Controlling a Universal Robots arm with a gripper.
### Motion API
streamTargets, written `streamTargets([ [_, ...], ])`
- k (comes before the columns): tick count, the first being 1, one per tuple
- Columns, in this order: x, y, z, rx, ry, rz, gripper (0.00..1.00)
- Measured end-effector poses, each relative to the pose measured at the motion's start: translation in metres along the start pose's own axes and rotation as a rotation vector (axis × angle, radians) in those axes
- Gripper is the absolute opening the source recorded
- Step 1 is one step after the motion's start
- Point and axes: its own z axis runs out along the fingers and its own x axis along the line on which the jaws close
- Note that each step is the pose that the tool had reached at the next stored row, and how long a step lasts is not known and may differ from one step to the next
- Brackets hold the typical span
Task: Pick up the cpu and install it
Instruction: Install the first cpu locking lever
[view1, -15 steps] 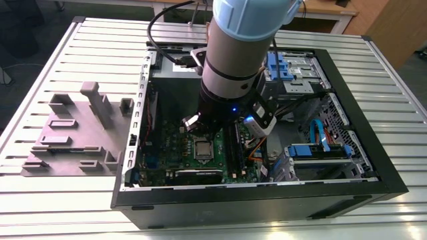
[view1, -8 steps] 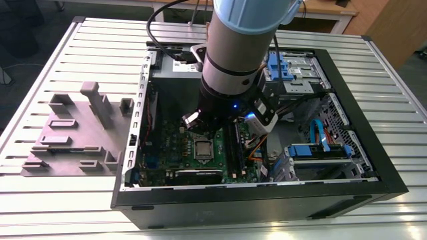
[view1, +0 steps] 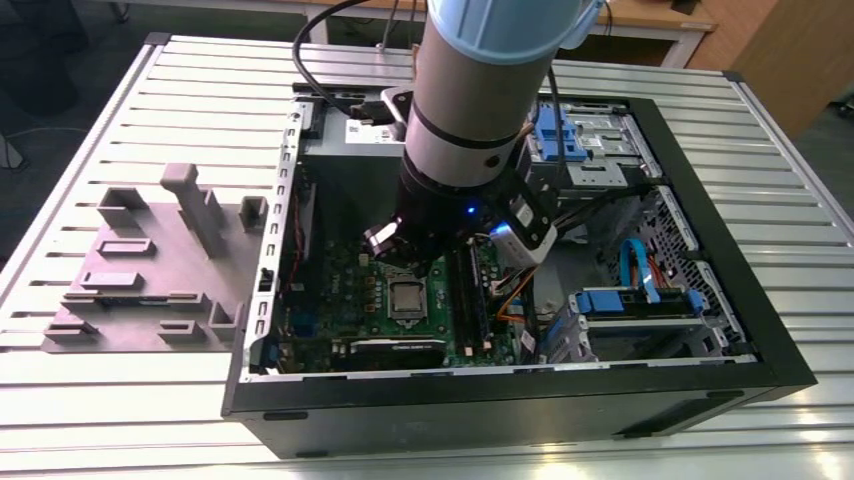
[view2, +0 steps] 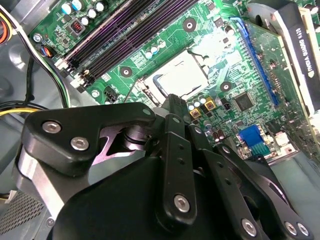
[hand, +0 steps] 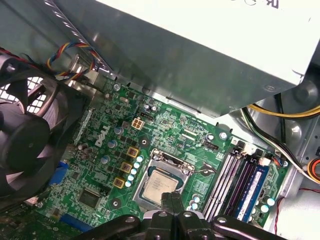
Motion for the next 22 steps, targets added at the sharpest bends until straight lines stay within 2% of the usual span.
streamTargets([
  [12,0.0001,0.0002,-0.0017,0.0000,0.0000,0.000,0.10],
  [22,0.0003,0.0005,-0.0060,0.0001,0.0001,0.000,0.10],
])
